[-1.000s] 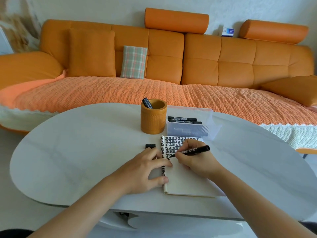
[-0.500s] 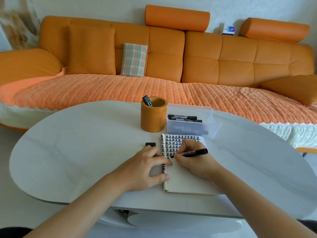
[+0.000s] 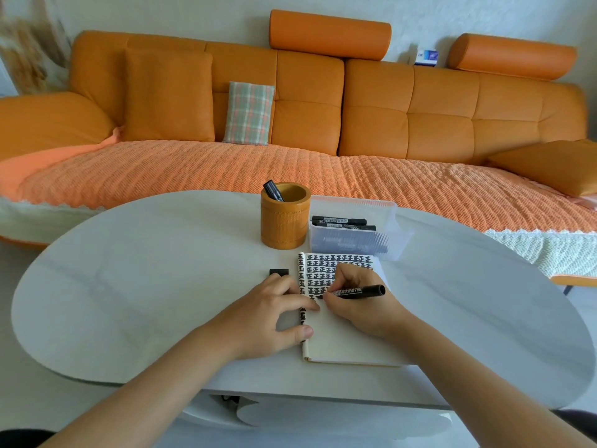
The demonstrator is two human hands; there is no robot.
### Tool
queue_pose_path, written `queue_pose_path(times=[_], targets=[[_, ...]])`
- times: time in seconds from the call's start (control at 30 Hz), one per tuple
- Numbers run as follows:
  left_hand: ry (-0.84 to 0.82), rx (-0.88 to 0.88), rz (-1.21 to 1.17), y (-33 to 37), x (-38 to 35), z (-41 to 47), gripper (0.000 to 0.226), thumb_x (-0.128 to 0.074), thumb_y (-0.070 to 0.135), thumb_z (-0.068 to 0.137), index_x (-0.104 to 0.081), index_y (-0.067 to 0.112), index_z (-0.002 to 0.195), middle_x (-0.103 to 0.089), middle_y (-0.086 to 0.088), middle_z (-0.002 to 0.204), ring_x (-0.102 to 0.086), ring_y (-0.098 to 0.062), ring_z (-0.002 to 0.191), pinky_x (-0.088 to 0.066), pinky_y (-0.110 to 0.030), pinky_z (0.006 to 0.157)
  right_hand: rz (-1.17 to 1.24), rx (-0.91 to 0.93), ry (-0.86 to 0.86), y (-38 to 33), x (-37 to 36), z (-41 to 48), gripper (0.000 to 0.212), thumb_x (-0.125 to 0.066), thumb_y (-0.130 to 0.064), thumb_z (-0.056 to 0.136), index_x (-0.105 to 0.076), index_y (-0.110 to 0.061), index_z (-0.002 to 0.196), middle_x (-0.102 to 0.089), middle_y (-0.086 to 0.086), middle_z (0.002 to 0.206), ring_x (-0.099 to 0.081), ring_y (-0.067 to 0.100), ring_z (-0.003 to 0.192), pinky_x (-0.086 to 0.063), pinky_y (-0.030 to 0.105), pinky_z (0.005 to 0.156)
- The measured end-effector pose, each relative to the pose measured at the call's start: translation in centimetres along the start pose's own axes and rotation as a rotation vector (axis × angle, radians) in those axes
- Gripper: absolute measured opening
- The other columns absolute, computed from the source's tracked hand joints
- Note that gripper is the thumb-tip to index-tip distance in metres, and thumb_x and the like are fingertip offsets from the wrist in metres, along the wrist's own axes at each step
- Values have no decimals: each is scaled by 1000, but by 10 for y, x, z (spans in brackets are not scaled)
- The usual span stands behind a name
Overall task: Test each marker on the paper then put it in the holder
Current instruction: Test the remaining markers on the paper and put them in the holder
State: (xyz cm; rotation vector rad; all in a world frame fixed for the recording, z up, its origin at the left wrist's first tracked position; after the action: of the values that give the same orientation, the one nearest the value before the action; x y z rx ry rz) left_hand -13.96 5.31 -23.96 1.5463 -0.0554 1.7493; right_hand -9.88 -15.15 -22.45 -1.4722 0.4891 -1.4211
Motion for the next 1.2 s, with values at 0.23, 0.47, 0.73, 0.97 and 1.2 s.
queue_pose_path(times=[0.23, 0.47, 0.73, 0.97, 1.2], targets=[[-3, 1, 4, 0, 0, 0, 41, -56, 57, 86, -59, 41, 123, -40, 18, 108, -39, -4, 111, -40, -24, 96, 41, -35, -9, 1, 2, 1, 15, -70, -10, 78, -57, -10, 69, -60, 0, 70, -53, 10, 65, -43, 28, 60], [-6, 2, 2, 0, 1, 0, 42, -55, 58, 86, -59, 41, 124, -41, 17, 109, -39, -5, 112, -40, -26, 97, 59, -20, 5, 0, 0, 1, 14, -67, -15, 74, -55, -13, 68, -60, 2, 71, -53, 11, 67, -43, 32, 62], [-12, 5, 2, -1, 0, 0, 43, -55, 59, 86, -58, 42, 125, -42, 15, 110, -40, -6, 113, -41, -29, 97, 24, 25, -55, 0, 0, 1, 12, -69, -23, 75, -61, -15, 70, -65, 8, 77, -57, 14, 70, -49, 46, 66], [-10, -3, 18, 1, 2, 1, 41, -57, 56, 86, -58, 41, 125, -39, 19, 110, -37, -3, 113, -39, -25, 98, 32, -23, -67, -1, 0, 2, 13, -66, -18, 68, -54, -13, 66, -58, 1, 68, -53, 12, 64, -43, 34, 60], [-73, 39, 39, 4, 6, 2, 44, -56, 56, 89, -50, 45, 130, -36, 21, 116, -33, 0, 118, -35, -23, 100, 313, -86, 69, -1, 10, 6, 15, -68, -1, 87, -56, -7, 79, -55, 2, 61, -44, 14, 53, -35, 23, 48]])
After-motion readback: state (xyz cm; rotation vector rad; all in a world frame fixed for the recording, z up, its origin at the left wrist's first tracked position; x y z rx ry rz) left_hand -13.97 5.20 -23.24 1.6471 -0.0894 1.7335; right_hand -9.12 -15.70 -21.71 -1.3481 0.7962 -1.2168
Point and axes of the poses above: each hand's wrist, its own z-axis towards the middle knuckle, its own x-axis out of the back of the hand, y = z × x, the point moved 2 cm from there along z, towards the middle knuckle
